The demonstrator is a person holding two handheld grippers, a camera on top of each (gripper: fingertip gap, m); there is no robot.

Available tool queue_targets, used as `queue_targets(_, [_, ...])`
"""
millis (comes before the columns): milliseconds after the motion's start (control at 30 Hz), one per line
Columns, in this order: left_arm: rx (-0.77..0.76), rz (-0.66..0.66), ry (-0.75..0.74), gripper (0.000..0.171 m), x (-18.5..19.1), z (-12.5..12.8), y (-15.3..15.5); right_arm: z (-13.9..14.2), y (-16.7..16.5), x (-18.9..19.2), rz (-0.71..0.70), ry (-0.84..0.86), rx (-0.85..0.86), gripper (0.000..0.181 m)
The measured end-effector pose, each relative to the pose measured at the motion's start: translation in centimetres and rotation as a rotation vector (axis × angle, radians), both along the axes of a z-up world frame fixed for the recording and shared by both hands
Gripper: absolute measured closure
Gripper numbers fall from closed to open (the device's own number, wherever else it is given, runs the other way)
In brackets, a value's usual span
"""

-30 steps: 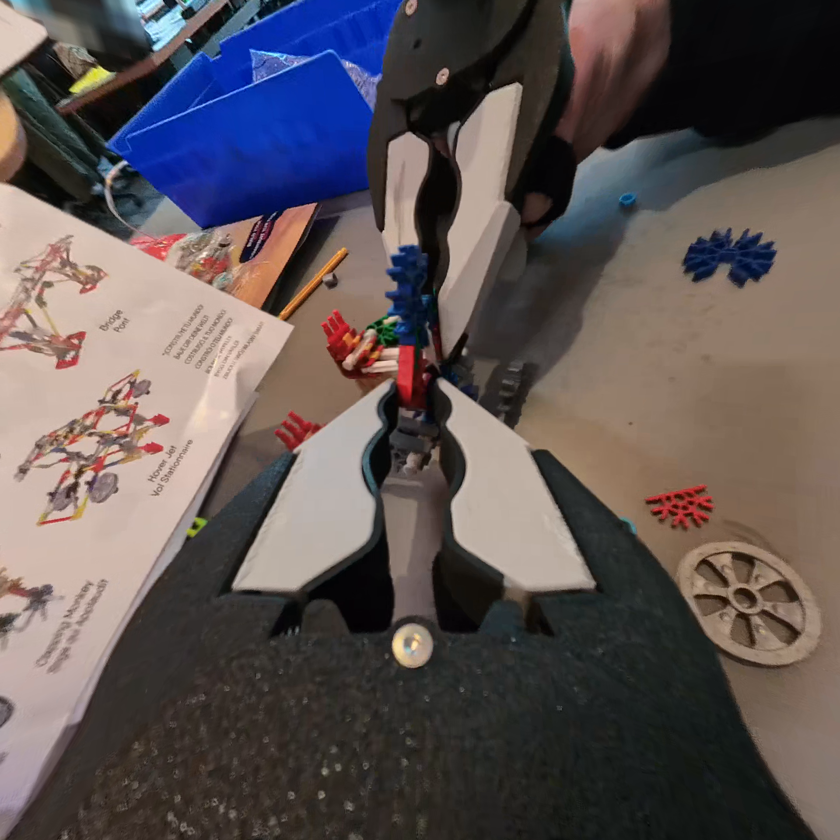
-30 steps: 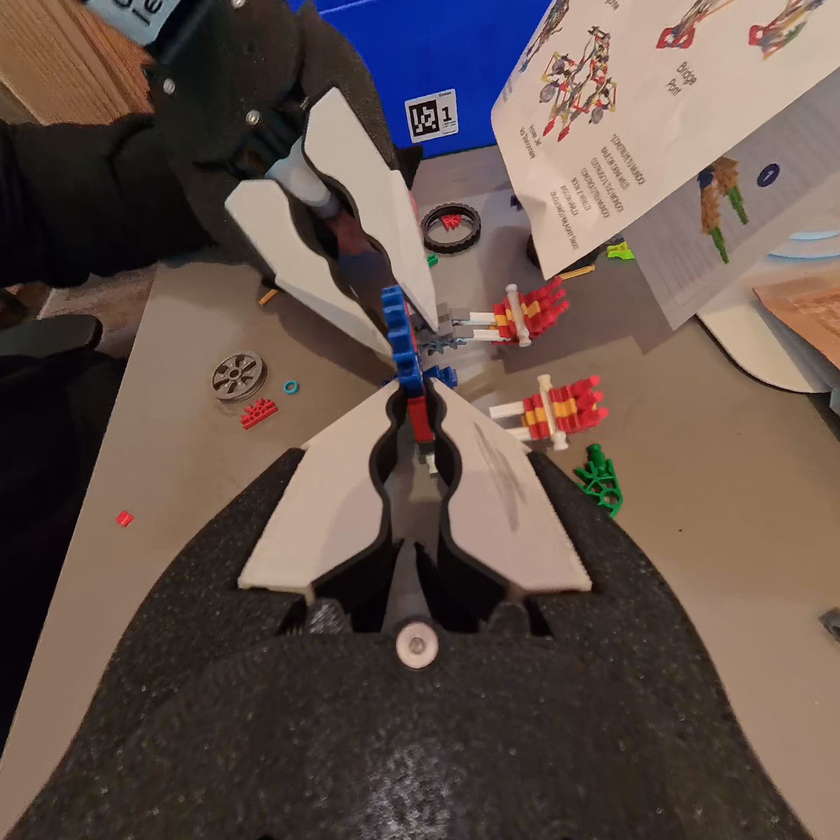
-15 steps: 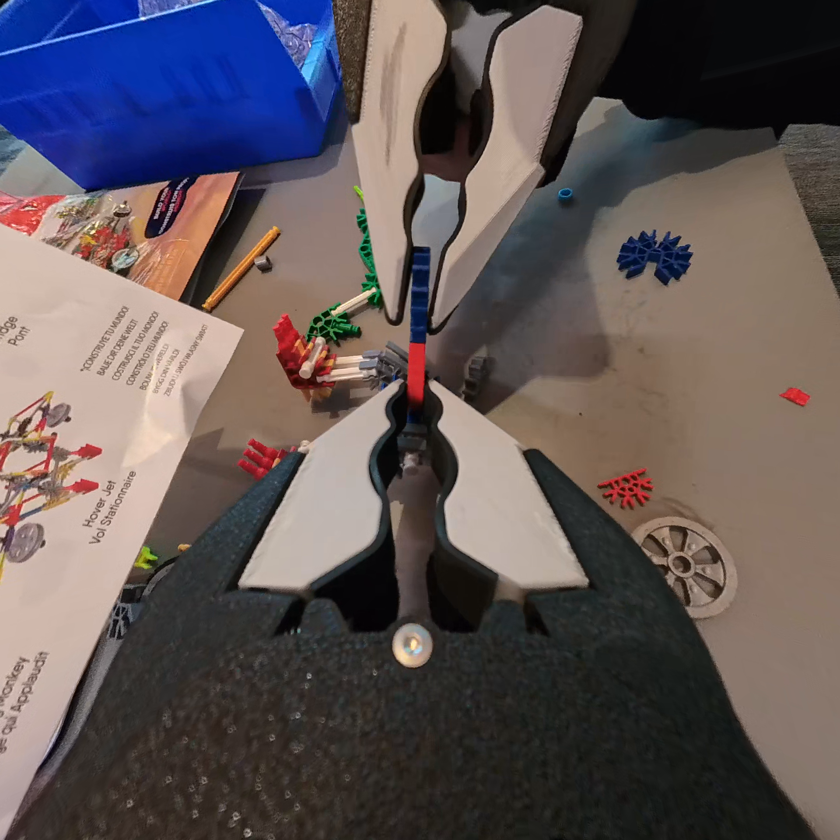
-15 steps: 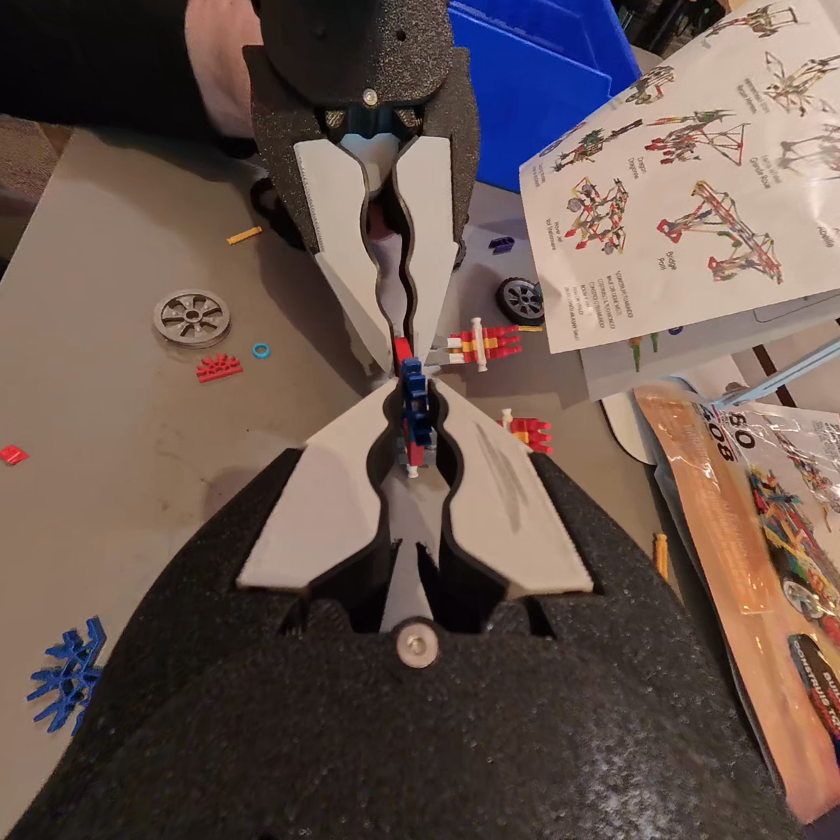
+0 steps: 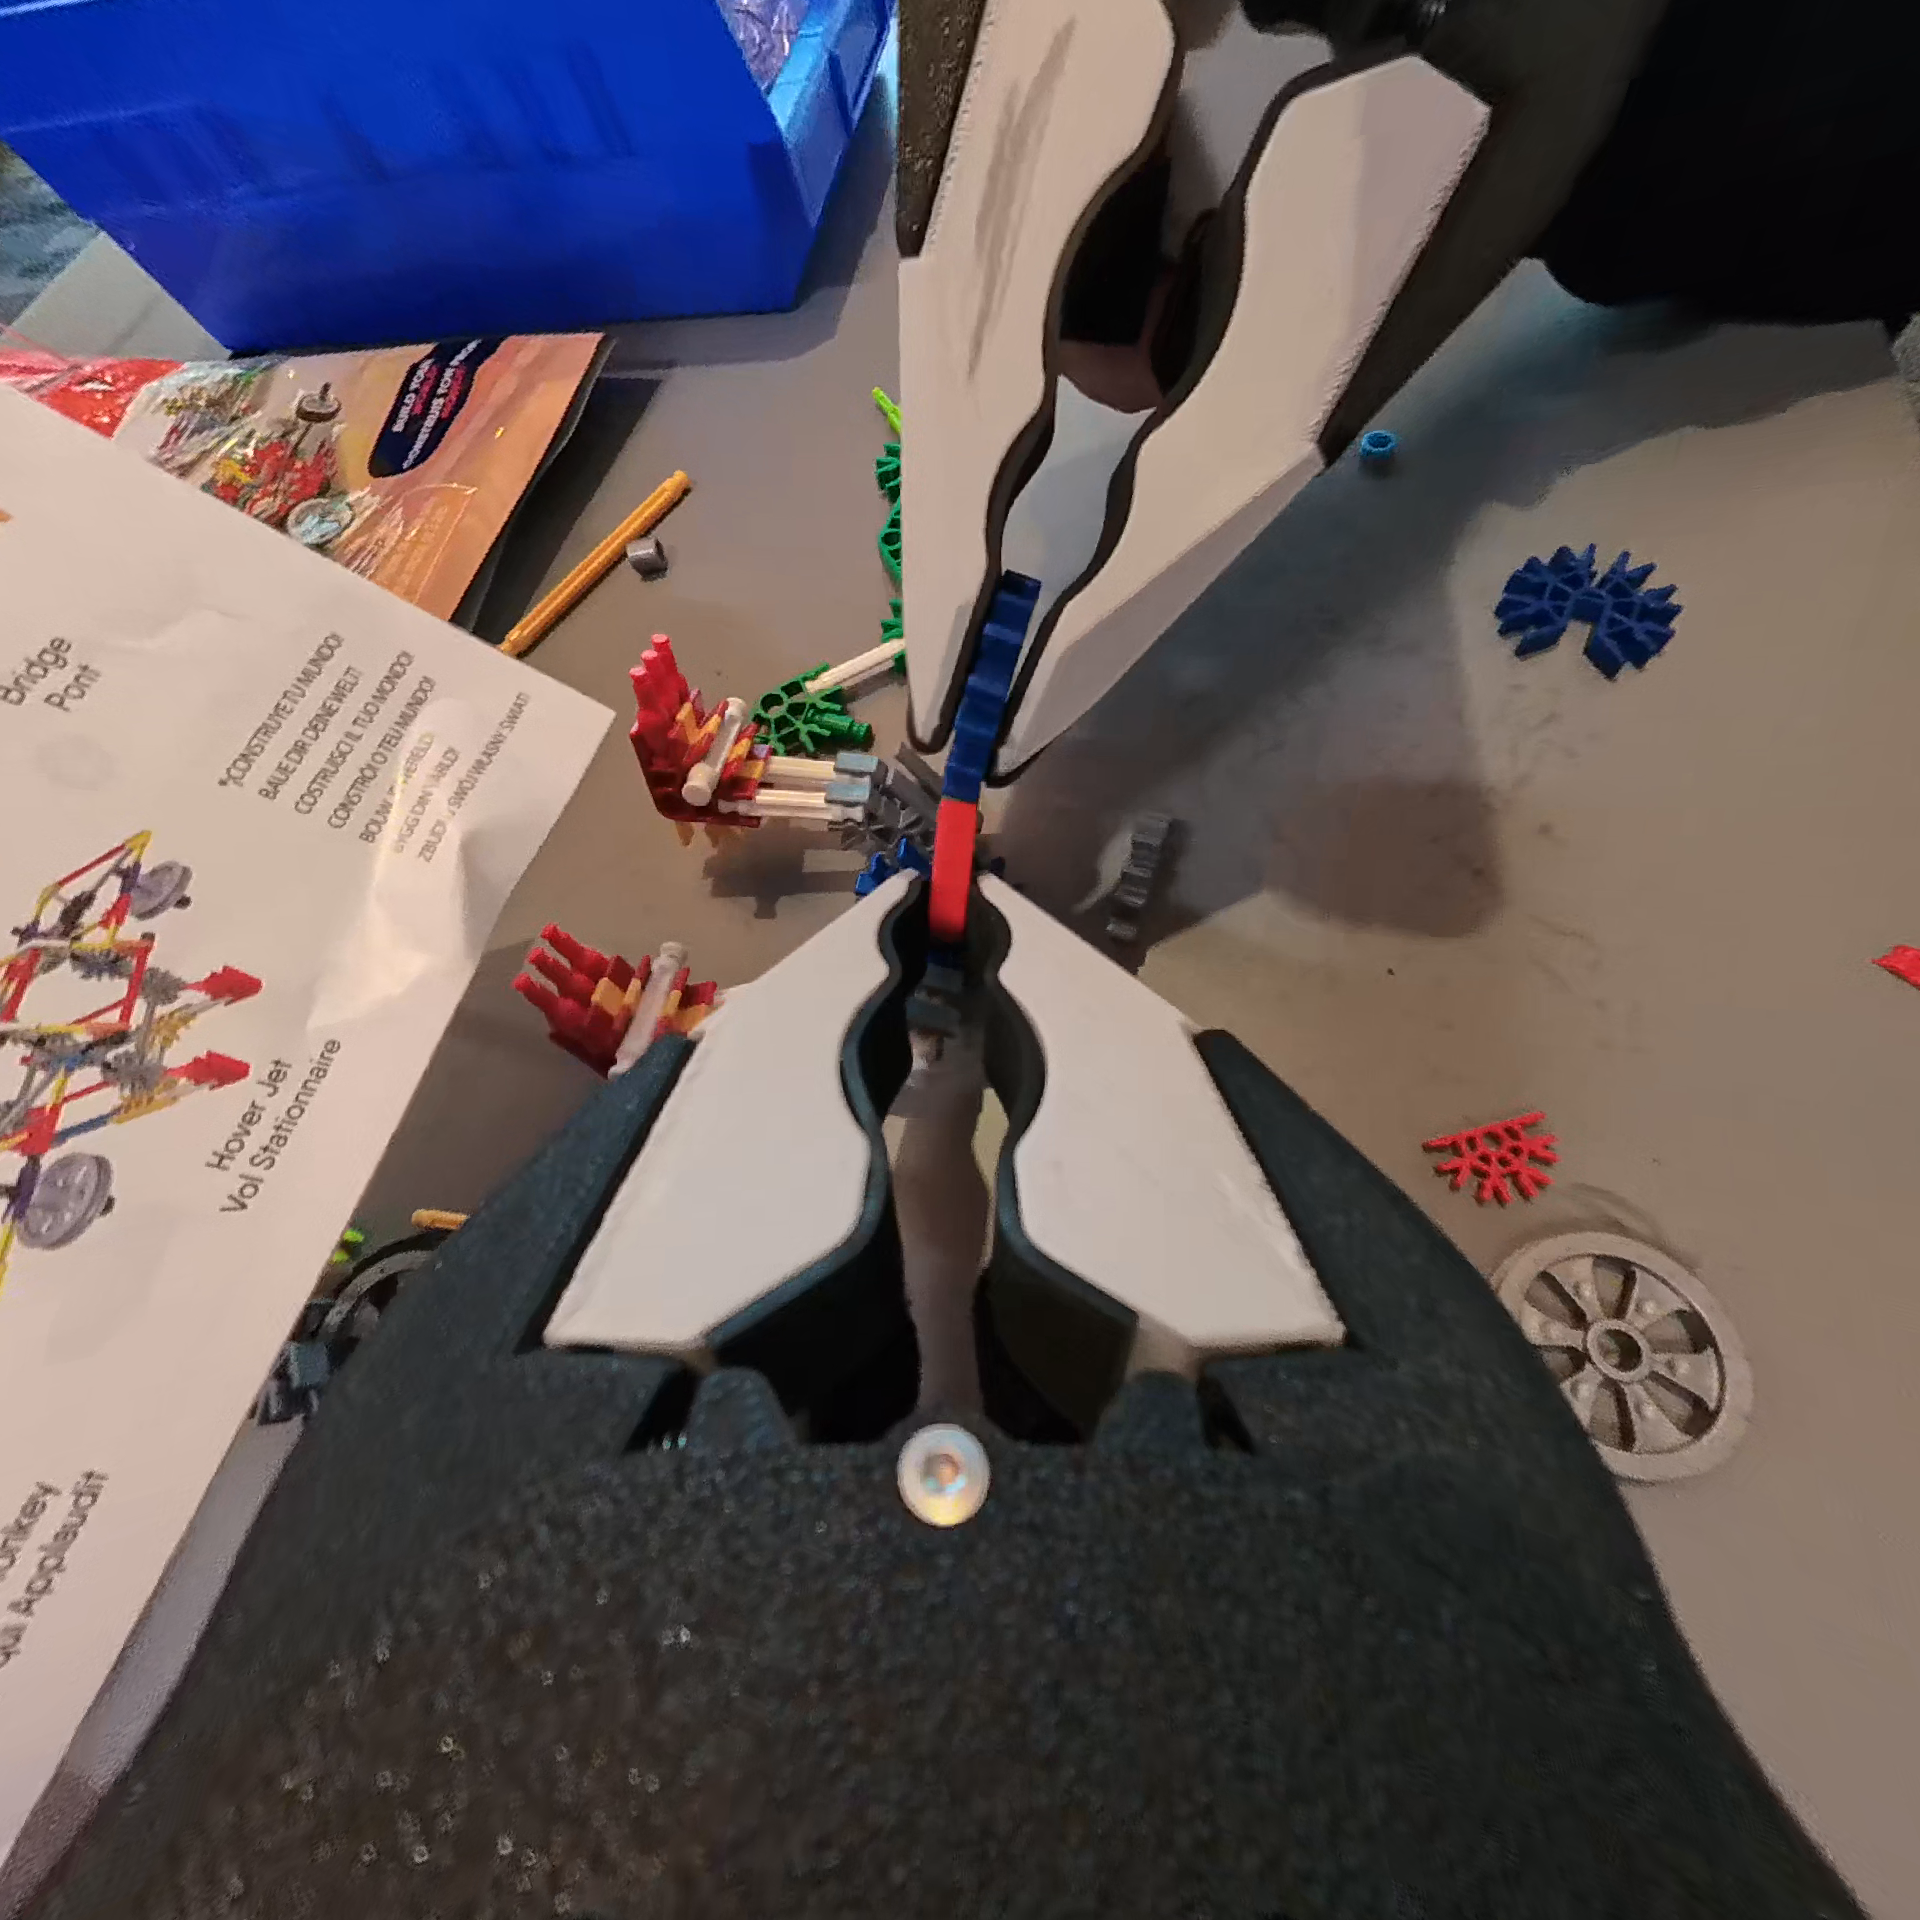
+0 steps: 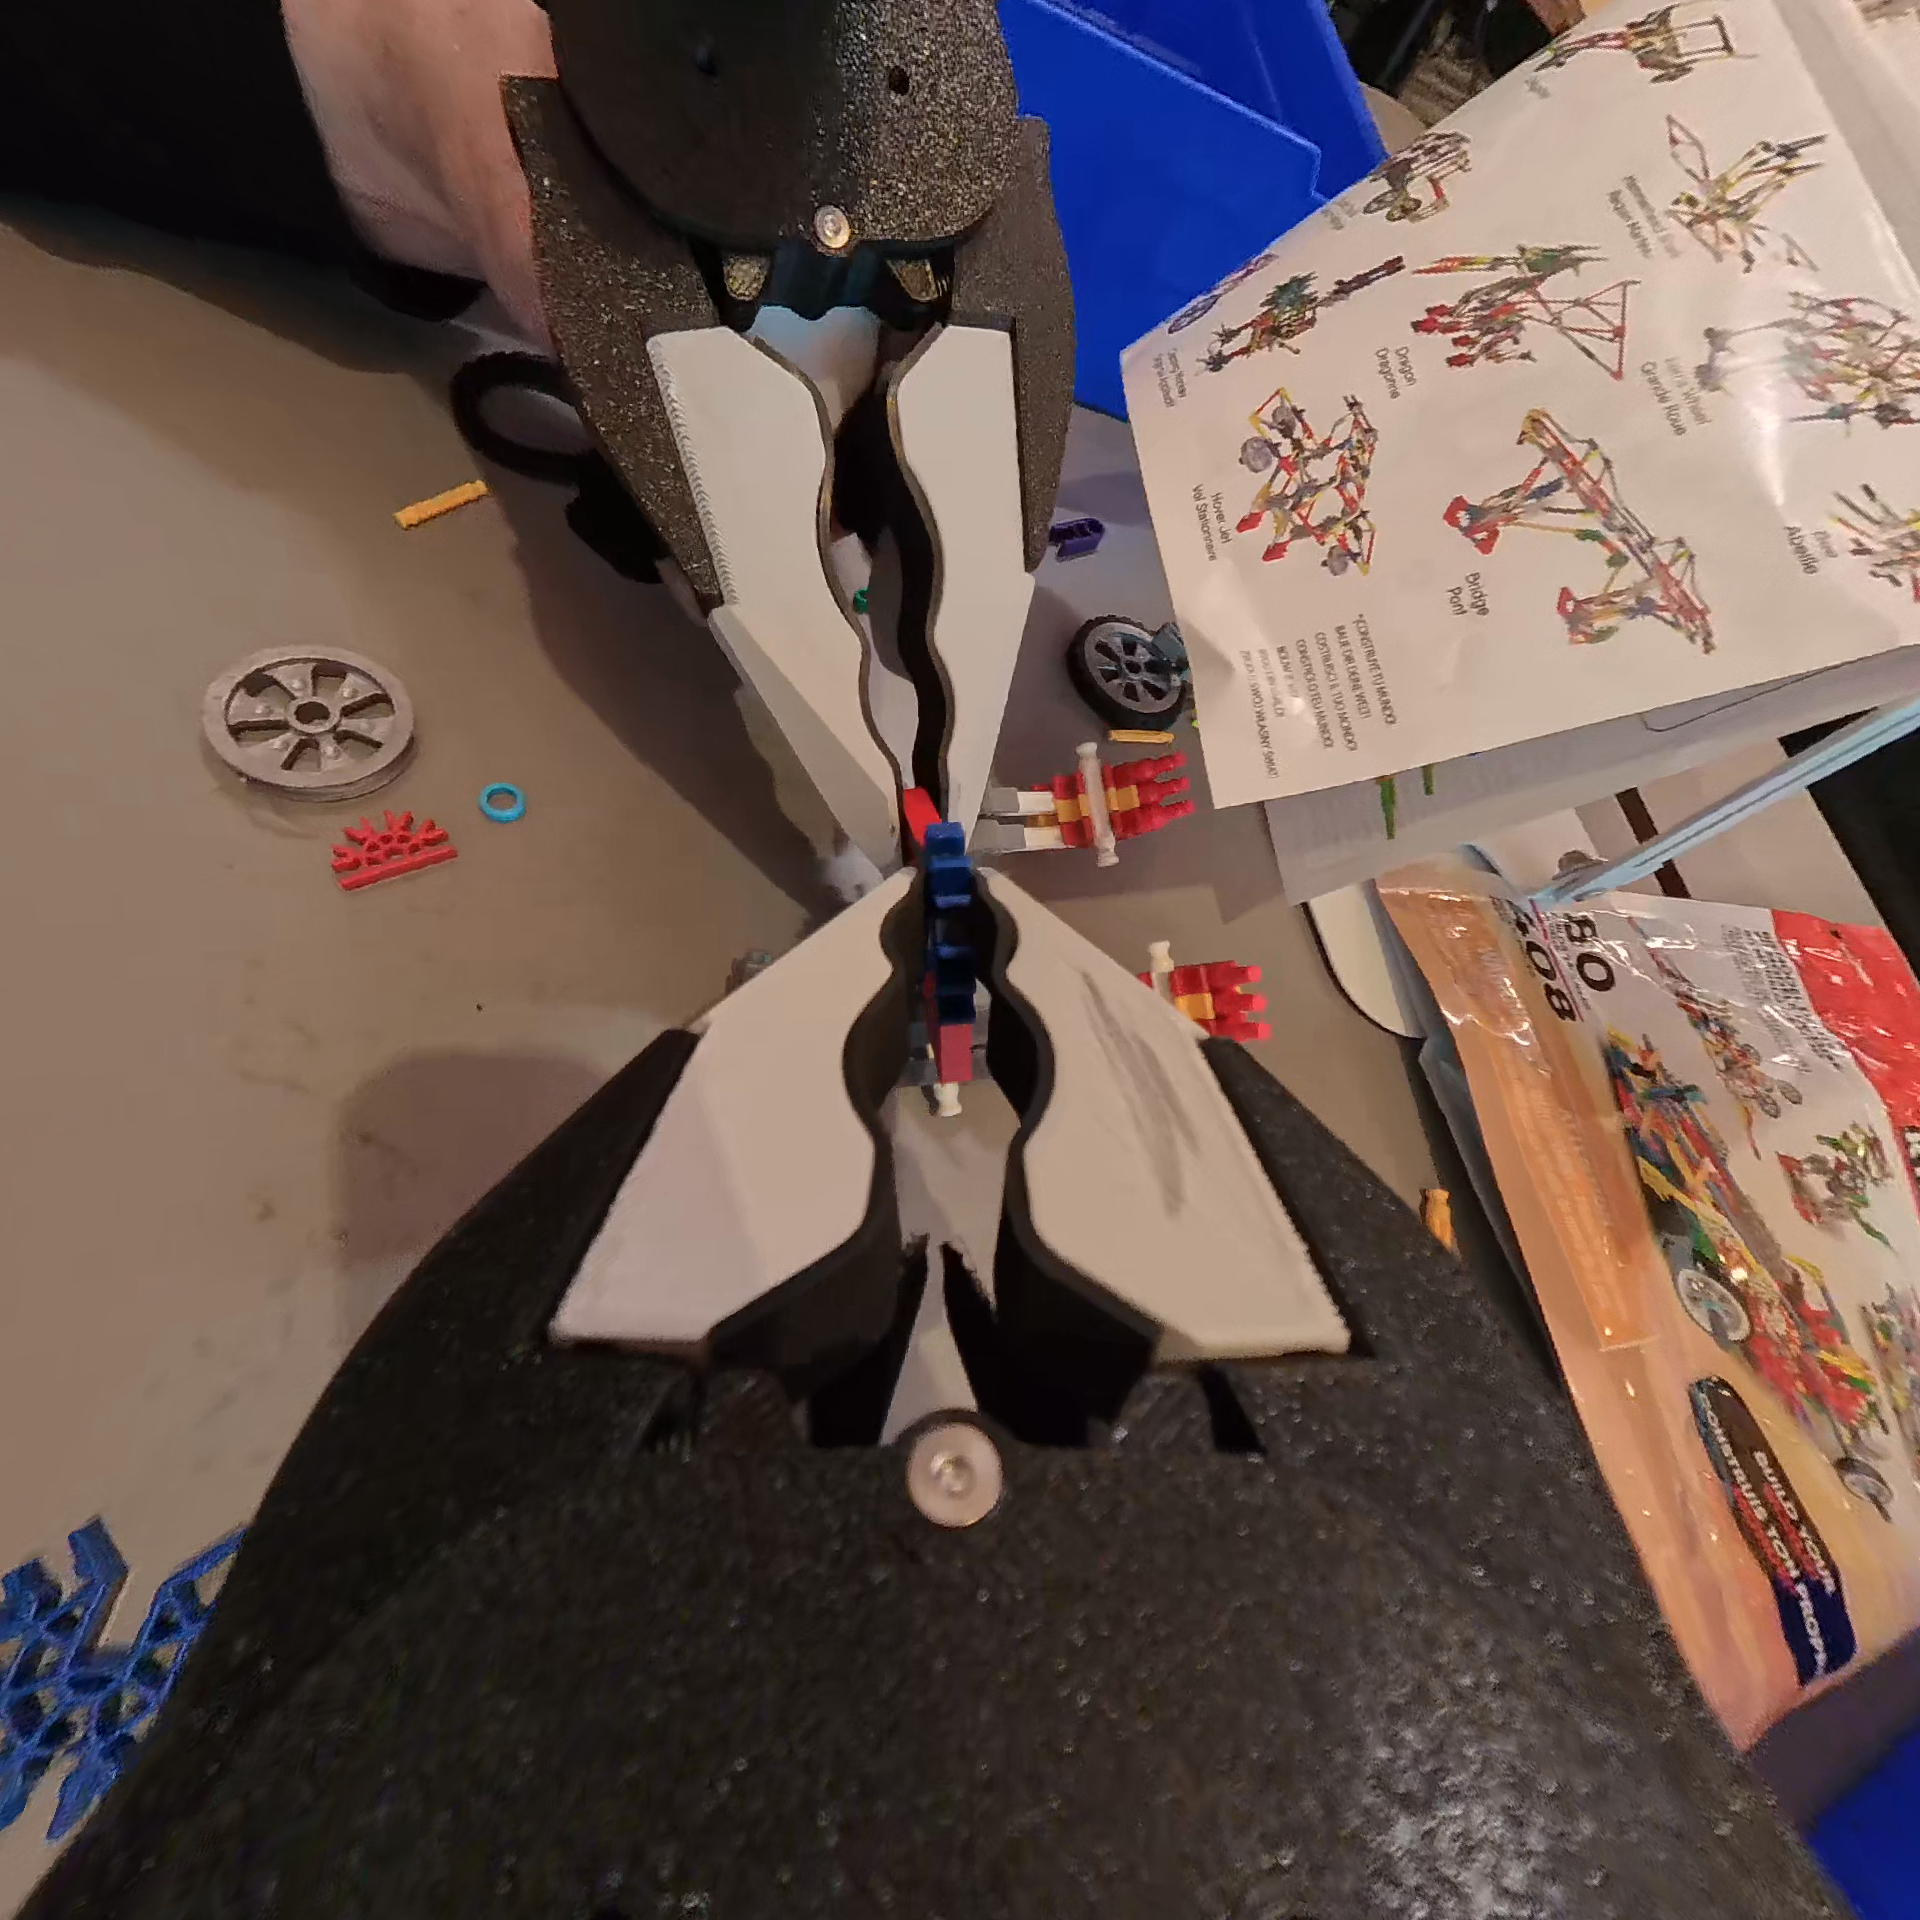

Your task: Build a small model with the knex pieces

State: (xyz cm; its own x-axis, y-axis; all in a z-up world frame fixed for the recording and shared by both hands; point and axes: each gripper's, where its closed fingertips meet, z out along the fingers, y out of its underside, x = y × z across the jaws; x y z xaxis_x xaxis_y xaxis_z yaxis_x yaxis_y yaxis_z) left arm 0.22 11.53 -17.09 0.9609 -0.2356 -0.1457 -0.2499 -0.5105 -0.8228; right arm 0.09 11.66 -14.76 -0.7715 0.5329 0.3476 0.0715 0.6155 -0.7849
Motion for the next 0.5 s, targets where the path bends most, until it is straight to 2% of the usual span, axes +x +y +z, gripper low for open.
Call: queue_targets(500, [0.009, 0.133, -0.037, 0.169, -1.9, -0.1, 0.3, 0.0, 0.2, -1.7, -0.136, 0.129, 0.103, 0.176])
